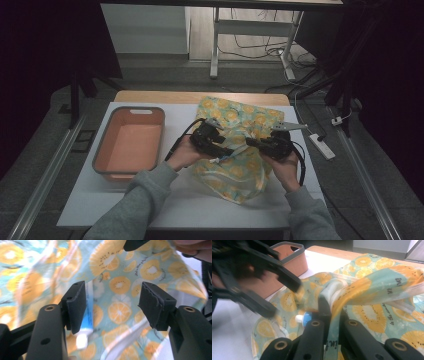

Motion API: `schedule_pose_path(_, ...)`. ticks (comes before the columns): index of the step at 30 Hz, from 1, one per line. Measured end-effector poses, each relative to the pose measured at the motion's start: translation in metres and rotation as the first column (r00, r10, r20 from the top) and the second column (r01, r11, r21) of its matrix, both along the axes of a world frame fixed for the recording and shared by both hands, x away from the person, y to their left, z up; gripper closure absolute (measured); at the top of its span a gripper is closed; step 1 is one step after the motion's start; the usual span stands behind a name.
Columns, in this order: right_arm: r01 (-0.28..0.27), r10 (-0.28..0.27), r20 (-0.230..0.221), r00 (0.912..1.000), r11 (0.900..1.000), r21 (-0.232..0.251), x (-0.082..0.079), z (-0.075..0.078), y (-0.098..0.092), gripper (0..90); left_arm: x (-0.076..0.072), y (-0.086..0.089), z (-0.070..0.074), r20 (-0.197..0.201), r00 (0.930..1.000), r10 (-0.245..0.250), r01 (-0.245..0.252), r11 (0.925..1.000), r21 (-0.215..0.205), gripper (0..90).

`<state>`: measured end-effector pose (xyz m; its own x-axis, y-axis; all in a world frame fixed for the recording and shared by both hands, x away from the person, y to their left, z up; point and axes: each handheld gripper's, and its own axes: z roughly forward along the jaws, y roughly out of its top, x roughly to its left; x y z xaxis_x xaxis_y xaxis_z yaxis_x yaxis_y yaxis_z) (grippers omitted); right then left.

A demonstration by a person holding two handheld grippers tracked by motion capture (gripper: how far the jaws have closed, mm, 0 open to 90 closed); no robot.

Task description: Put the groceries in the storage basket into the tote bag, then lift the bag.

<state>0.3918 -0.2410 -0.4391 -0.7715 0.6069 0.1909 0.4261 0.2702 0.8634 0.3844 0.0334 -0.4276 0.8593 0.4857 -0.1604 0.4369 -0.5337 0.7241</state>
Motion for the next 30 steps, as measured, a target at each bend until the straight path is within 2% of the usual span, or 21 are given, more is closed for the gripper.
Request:
schedule_pose_path(3,0.003,-0.003,-0.003,1.0000,1.000,-0.004,-0.001,0.000,-0.001,89.4,-0.007,0.020,0.004,0.029,0.9989,0.038,-0.038,0.9993,0.004,36.8)
schedule_pose_path(5,0.005,-0.005,0.000,1.0000,1.000,-0.011,-0.001,0.000,-0.002,89.4,-0.010,0.033,0.004,0.034,0.9971,0.068,-0.068,0.9977,0.008,35.6)
schedule_pose_path(8,0.006,-0.006,-0.003,1.0000,1.000,-0.013,-0.002,0.000,-0.004,89.3,-0.015,0.052,0.003,0.059,0.9911,0.120,-0.120,0.9928,0.006,35.8)
schedule_pose_path(18,0.014,-0.015,-0.008,0.9999,0.999,-0.033,-0.002,-0.004,-0.010,89.3,-0.016,0.094,0.001,0.050,0.9795,0.195,-0.196,0.9805,0.012,35.5)
schedule_pose_path(24,-0.002,0.002,-0.005,1.0000,0.999,-0.040,-0.003,-0.006,-0.007,89.3,-0.009,0.102,-0.001,0.025,0.9713,0.237,-0.237,0.9713,0.017,34.5)
schedule_pose_path(27,-0.004,0.003,-0.006,1.0000,0.999,-0.037,-0.003,-0.006,-0.007,89.2,-0.004,0.097,-0.006,-0.002,0.9724,0.233,-0.233,0.9716,0.041,33.8)
schedule_pose_path(30,-0.005,0.005,-0.009,1.0000,0.999,-0.034,-0.003,-0.006,-0.007,89.2,0.001,0.089,-0.011,-0.012,0.9736,0.228,-0.227,0.9725,0.052,33.2)
